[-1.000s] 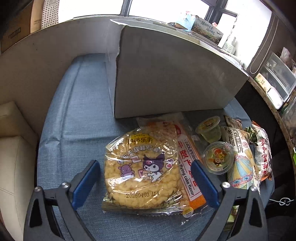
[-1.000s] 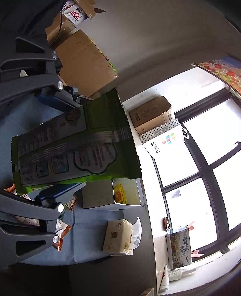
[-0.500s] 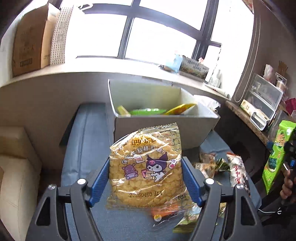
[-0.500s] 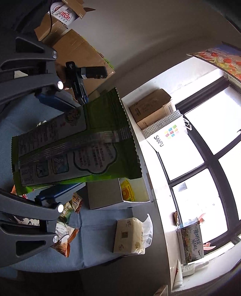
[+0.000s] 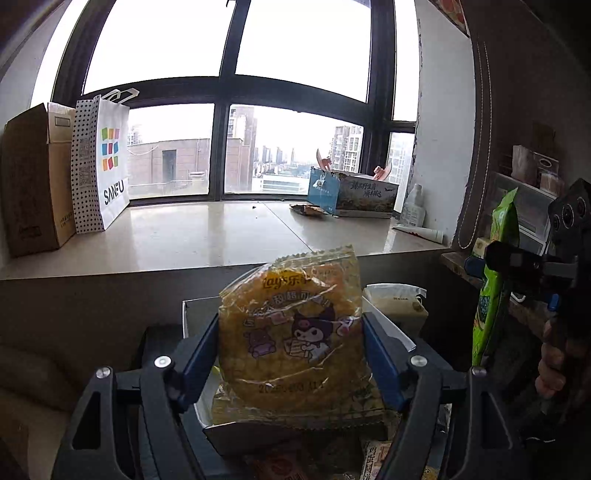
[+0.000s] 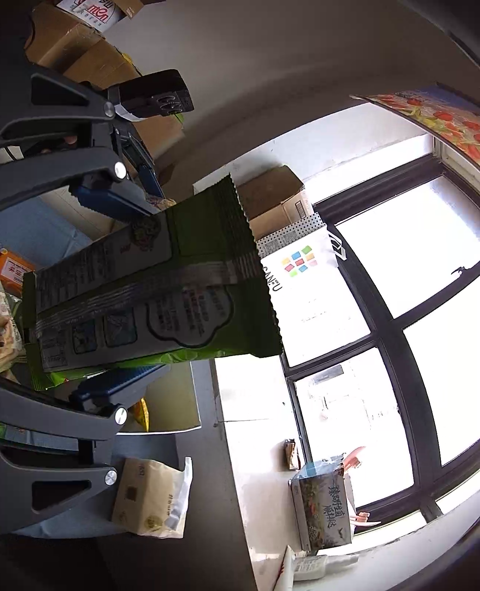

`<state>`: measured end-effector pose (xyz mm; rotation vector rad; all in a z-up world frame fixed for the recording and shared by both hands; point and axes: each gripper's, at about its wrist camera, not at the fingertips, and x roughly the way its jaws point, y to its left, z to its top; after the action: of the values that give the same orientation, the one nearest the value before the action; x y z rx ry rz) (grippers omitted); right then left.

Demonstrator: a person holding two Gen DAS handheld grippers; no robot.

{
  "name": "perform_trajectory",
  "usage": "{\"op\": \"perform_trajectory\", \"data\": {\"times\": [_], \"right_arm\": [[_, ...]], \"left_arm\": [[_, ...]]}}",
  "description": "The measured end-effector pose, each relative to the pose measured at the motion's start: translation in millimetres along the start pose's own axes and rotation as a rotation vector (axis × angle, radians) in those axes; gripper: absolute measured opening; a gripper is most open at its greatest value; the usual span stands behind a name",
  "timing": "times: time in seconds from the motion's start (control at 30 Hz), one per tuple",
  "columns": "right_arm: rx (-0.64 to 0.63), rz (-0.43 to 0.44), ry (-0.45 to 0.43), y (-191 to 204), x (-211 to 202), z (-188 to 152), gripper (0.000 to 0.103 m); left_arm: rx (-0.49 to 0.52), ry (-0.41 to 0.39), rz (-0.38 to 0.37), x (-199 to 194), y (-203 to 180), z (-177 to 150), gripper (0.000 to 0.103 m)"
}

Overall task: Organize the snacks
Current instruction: 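Place the cookie pack and wafer pack into the box and open both grippers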

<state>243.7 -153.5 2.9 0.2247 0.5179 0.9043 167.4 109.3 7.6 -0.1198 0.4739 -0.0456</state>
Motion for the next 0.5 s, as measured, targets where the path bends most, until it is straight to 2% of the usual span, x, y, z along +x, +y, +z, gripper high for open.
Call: {"op": "perform_trajectory", "data": {"times": [0.13, 0.23, 0.37, 0.47, 0.5], "right_arm": [[0.028, -0.036, 0.016, -15, 45, 24, 0.074], [0.088, -0.065, 0.080, -35, 85, 32, 0.074], [0.145, -0.092, 0.137, -54, 121, 33, 0.074], [0.186, -0.088, 0.173, -65, 141, 32, 0.074], [0.191, -0.090, 0.177, -67, 146, 31, 0.078]], "left_arm": [[-0.082, 0.069, 0.015, 54, 20, 17, 0.078], [-0.165, 0.135, 0.010, 91, 41, 18, 0.078], [-0.126, 0.192, 0.041, 126, 44, 16, 0.078], [-0.127, 0.234, 0.031, 144, 44, 9, 0.079], [-0.129, 0.251, 0.028, 150, 45, 7, 0.079]]}}
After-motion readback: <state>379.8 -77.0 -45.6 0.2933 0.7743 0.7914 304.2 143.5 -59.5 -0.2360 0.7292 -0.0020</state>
